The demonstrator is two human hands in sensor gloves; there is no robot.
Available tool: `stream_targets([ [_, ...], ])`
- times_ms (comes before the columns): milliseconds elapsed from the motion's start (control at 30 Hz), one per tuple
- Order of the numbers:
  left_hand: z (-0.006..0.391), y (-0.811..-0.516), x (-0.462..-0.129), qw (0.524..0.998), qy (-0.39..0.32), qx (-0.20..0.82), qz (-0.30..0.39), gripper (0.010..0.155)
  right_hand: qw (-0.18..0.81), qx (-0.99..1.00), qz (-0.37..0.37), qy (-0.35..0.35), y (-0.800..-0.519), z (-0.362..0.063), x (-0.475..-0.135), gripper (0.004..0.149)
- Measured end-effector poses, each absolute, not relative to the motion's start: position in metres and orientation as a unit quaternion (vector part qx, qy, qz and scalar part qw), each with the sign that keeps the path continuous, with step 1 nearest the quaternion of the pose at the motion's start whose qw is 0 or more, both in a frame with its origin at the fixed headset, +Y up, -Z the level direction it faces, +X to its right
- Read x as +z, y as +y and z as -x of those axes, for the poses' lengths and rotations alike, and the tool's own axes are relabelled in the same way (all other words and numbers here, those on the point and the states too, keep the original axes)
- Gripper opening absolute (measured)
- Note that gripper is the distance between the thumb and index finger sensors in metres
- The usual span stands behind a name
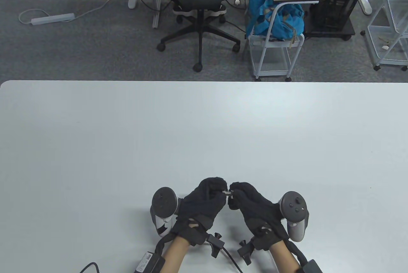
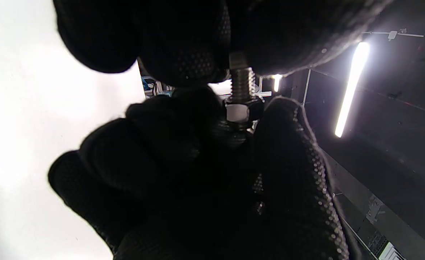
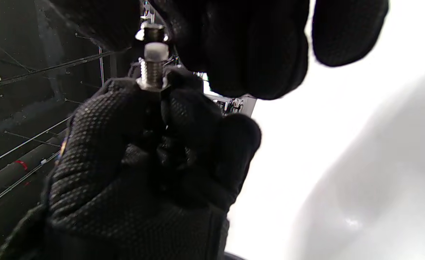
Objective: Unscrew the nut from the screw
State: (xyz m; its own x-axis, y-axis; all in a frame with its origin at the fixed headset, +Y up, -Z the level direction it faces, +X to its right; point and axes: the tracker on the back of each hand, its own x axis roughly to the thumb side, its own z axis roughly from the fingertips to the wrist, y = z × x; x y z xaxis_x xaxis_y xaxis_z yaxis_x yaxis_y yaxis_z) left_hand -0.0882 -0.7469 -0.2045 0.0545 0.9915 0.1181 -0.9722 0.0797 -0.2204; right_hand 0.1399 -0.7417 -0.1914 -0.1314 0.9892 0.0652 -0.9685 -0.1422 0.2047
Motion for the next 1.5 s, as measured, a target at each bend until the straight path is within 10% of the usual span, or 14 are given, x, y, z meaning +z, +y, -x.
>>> stream_targets([
  [1500,0.089,-0.747,-0.206,0.725,-0.122,0.677,0.040,0.047,0.647,0.755,-0.081,0.073,-0.747,-0.140,-0.192,0.064],
])
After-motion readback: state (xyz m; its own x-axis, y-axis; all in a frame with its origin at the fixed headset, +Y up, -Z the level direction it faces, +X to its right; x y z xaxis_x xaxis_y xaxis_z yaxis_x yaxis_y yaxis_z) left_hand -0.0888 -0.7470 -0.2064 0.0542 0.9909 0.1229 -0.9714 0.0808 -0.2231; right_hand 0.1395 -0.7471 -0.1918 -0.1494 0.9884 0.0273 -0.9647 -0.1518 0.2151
